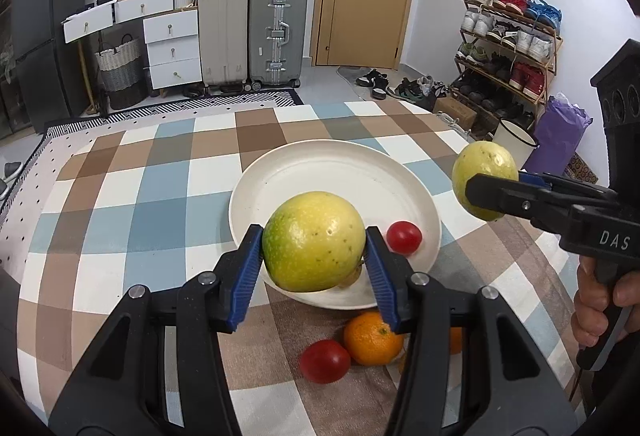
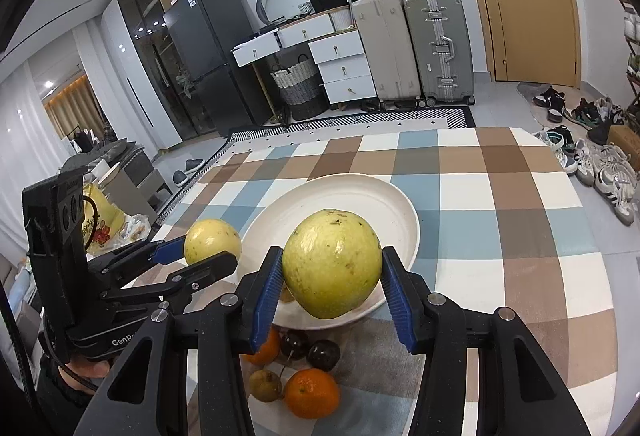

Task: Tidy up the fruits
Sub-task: 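Drop the green-yellow citrus into the white plate while the right tool releases the yellow fruit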

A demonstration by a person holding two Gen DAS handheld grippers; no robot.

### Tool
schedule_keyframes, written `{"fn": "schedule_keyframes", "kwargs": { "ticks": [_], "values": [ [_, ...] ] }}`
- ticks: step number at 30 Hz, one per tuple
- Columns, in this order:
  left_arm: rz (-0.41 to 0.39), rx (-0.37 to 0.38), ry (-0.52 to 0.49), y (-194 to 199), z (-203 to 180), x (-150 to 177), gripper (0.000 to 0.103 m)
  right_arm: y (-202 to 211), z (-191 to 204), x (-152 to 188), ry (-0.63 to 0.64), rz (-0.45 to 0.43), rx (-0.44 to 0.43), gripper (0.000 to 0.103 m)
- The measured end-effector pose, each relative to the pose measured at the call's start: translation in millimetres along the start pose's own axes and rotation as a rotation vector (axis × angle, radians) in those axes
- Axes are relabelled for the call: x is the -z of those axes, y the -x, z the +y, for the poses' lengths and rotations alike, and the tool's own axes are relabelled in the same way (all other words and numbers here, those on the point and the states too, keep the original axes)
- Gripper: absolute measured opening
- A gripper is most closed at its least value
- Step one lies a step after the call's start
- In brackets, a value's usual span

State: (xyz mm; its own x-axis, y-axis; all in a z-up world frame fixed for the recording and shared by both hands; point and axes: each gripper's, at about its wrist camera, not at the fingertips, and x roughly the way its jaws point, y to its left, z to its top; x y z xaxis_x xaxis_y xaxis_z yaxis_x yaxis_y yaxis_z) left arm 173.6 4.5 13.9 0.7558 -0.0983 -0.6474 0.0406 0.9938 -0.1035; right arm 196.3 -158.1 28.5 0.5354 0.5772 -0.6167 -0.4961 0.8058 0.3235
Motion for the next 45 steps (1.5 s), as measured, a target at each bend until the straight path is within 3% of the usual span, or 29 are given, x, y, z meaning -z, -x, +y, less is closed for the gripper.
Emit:
{"fn": "schedule_keyframes", "kwargs": {
  "ticks": [31,41,44,45],
  "values": [
    [0.081,-0.008,0.027,-85.6,24.5,-4.1,0.048,-92.1,-24.3,-6.2,-0.047,0.109,0.036,0.049],
    [0.104,-0.008,0.036,-89.8,25.5,-4.5,0.048,-89.0,-25.0,-9.1,-0.057,0.102,0.049,0.049],
    [0.093,0.006,0.055,-83.3,27.8,-5.4,0.049,-76.6,-25.5,-10.7,-0.066,0.072,0.04,0.053],
    [0.09,0.0,0.059,-80.0,28.3,-6.5,0.049,-73.0,-25.5,-11.2,-0.067,0.066,0.039,0.059]
  ]
}}
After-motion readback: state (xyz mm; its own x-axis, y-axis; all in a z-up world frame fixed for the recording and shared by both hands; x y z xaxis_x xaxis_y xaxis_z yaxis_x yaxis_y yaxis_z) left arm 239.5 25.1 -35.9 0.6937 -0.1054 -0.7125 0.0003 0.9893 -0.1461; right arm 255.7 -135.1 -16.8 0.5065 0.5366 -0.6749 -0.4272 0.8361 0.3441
